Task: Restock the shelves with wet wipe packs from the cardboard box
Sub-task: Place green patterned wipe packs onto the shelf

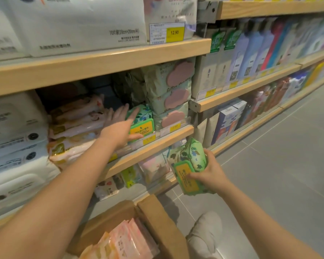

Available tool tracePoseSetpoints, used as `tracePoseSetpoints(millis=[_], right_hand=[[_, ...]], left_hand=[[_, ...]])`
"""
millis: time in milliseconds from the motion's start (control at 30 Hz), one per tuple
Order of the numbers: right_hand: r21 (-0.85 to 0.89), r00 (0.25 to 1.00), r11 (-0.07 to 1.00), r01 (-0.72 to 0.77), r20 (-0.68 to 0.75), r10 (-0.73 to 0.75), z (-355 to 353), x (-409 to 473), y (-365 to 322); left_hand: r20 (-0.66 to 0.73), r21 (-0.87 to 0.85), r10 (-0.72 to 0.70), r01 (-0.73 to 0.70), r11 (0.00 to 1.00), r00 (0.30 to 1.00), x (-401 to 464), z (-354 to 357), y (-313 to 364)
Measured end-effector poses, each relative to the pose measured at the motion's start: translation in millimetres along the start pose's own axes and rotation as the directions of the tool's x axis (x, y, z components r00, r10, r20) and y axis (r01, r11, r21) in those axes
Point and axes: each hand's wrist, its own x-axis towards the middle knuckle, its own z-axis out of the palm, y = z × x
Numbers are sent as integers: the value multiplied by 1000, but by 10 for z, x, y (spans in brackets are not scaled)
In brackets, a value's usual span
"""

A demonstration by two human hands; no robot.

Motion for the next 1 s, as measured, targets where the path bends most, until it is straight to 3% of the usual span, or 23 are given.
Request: tracePoseSetpoints(millis=[67, 133, 167, 233, 267, 300, 433, 567, 733, 900, 1000], right_hand=[[39, 1000, 999, 2, 15, -3, -6, -55, -90], [86, 999, 996, -5, 52, 1, -9, -147, -213], [118, 997, 993, -15, 77, 6, 2, -213, -289], [196, 992, 980, -31, 129, 6, 57, -369, -439], [236, 988, 971, -41, 155, 4, 105, -447, -497], [274, 984, 960, -51, 177, 1, 163, -524, -550], [389, 972, 919, -68, 232, -26, 450, -768, -688], [443, 965, 895, -55, 252, -65, 677, -903, -802], [462, 933, 878, -121, 354, -58, 731, -914, -885], [371, 885, 914, -163, 465, -31, 733, -906, -969], [325, 910, 937, -125, 414, -22, 712, -885, -1000]], left_hand=[[-152, -172, 47, -74, 982, 987, -412, 46, 144], [-126, -452, 25, -79, 888, 992, -916, 149, 314], [-47, -610, -9, -21, 792, 999, -1149, 198, 395], [144, -849, -66, 158, 504, 987, -1507, 234, 525], [209, -900, -73, 220, 376, 975, -1616, 248, 569], [271, -908, -73, 280, 311, 960, -1685, 263, 606], [464, -856, -21, 454, 246, 886, -1859, 221, 668], [419, -907, -52, 421, 33, 907, -1956, 89, 564], [420, -906, -83, 423, 25, 904, -2027, 12, 367], [386, -922, -134, 386, -30, 913, -2042, 6, 394], [367, -920, -131, 380, 98, 921, -2005, 22, 402]])
